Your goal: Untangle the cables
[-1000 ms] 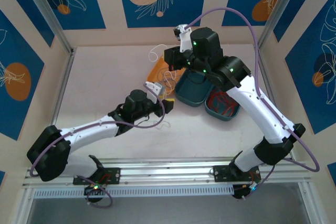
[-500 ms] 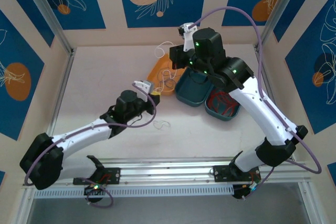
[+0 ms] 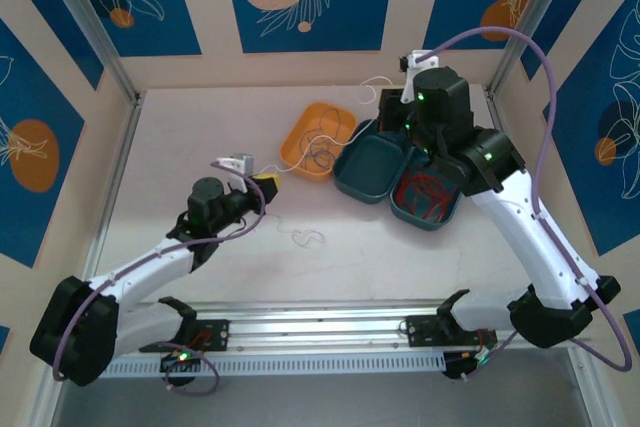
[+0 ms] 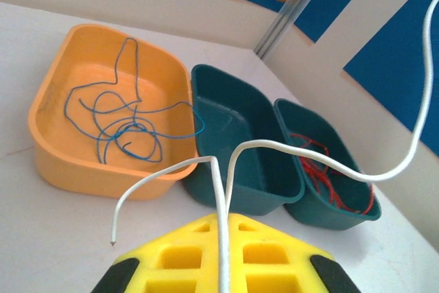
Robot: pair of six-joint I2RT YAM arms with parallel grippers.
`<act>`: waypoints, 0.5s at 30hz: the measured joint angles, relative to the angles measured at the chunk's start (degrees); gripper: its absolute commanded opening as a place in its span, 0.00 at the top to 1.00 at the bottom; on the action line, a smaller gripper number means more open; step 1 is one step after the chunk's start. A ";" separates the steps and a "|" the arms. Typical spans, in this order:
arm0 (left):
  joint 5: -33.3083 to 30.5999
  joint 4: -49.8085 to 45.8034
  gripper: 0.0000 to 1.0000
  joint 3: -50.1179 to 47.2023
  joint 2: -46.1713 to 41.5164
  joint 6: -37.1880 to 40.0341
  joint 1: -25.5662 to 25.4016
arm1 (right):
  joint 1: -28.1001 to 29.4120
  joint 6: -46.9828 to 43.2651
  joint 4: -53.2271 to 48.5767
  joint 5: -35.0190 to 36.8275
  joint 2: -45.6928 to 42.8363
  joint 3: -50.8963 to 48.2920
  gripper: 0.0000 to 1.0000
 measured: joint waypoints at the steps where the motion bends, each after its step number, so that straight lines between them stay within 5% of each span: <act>1: 0.61 0.96 0.96 -0.24 0.00 -0.90 0.35 | -0.50 0.15 -0.09 0.15 -0.59 -0.50 1.00; 5: 2.91 6.25 0.91 -1.40 0.81 -5.09 2.01 | -1.84 0.70 -0.42 0.37 -2.58 -1.05 1.00; 11: 4.39 15.69 0.61 -4.22 5.05 -12.76 5.09 | -2.80 0.79 -0.55 0.39 -3.63 -1.05 1.00; 15: 5.16 21.27 0.58 -5.51 8.46 -17.84 6.82 | -3.34 0.76 -0.81 0.20 -3.63 -1.03 1.00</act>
